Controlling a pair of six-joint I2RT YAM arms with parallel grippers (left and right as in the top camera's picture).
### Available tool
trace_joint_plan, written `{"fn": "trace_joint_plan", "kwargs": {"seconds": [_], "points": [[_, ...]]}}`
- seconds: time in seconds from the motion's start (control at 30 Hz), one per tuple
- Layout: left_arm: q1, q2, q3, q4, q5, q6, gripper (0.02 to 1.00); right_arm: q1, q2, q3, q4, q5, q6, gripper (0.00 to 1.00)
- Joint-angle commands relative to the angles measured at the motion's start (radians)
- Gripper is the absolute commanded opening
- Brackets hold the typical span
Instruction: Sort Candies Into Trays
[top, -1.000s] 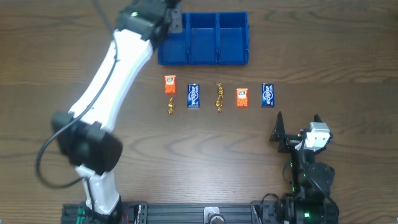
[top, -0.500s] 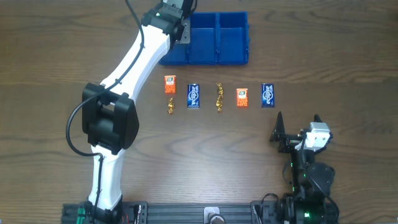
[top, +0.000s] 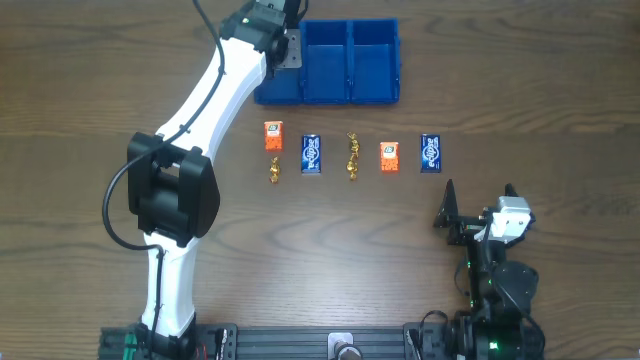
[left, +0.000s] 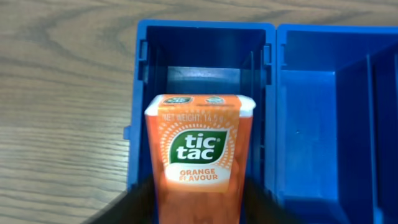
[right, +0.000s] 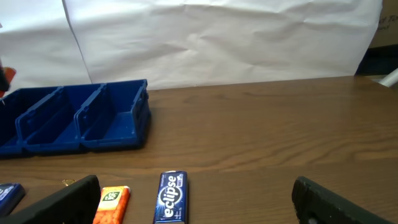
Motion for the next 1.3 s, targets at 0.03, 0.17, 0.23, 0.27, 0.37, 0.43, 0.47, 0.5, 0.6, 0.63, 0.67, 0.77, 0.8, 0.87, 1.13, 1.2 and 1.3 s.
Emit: {"fn": "trace_joint_plan", "kwargs": {"seconds": [0.03,0.17,0.23,0.27,0.37,0.43,0.47,0.5,0.6,0.63,0.67,0.77,0.8,0.87,1.13,1.2,1.3], "points": [[0.002,0.019,0.028,-0.01,0.016,-0.027,0.998,0.005,-0.003,-0.001,-0.007,0.013,-0.006,0.998],[0.002,0.019,0.028,-0.014,0.016,-0.027,0.998,0.005,-0.003,-0.001,-0.007,0.013,-0.006,0.998],[0.001,0.018,0.028,-0.016,0.016,-0.027,0.996,0.005,-0.003,-0.001,-0.007,0.013,-0.006,0.998],[-0.003,0.013,0.028,-0.023,0.017,-0.031,0.998,0.005,-0.003,-0.001,-0.007,0.013,-0.006,0.998],[-0.02,-0.018,0.028,-0.047,0.011,-0.034,0.998,0.005,-0.003,-0.001,-0.007,0.013,-0.006,0.998],[-0.039,-0.058,0.028,-0.086,0.006,-0.035,0.998,0.005,-0.003,-0.001,-0.007,0.013,-0.006,0.998],[-0.045,-0.074,0.028,-0.105,0.006,-0.041,0.998,0.005,-0.003,-0.001,-0.007,0.013,-0.006,0.998],[-0.055,-0.101,0.028,-0.146,0.003,-0.062,0.998,0.005,-0.003,-0.001,-0.007,0.013,-0.006,0.998],[-0.087,-0.161,0.027,-0.273,0.002,-0.105,0.998,0.005,-0.003,-0.001,-0.007,0.013,-0.006,0.998],[-0.098,-0.174,0.025,-0.309,-0.005,-0.124,0.998,0.005,-0.003,-0.001,-0.007,0.013,-0.006,0.998],[-0.108,-0.185,0.017,-0.333,-0.012,-0.143,0.998,0.005,-0.003,-0.001,-0.007,0.013,-0.006,0.998],[-0.129,-0.207,-0.034,-0.348,-0.02,-0.177,0.996,0.005,-0.003,-0.001,-0.007,0.013,-0.006,0.998],[-0.131,-0.209,-0.056,-0.346,-0.019,-0.191,0.993,0.005,-0.003,-0.001,-0.007,0.013,-0.006,0.998],[-0.13,-0.21,-0.117,-0.33,-0.014,-0.222,0.987,0.005,-0.003,-0.001,-0.007,0.013,-0.006,0.998],[-0.107,-0.21,-0.355,-0.161,0.039,-0.26,0.947,0.005,-0.003,-0.001,-0.007,0.013,-0.006,0.998],[-0.104,-0.21,-0.404,-0.13,0.055,-0.266,0.932,0.005,-0.003,-0.001,-0.007,0.013,-0.006,0.998],[-0.102,-0.21,-0.473,-0.09,0.06,-0.278,0.921,0.005,-0.003,-0.001,-0.007,0.013,-0.006,0.998]]}}
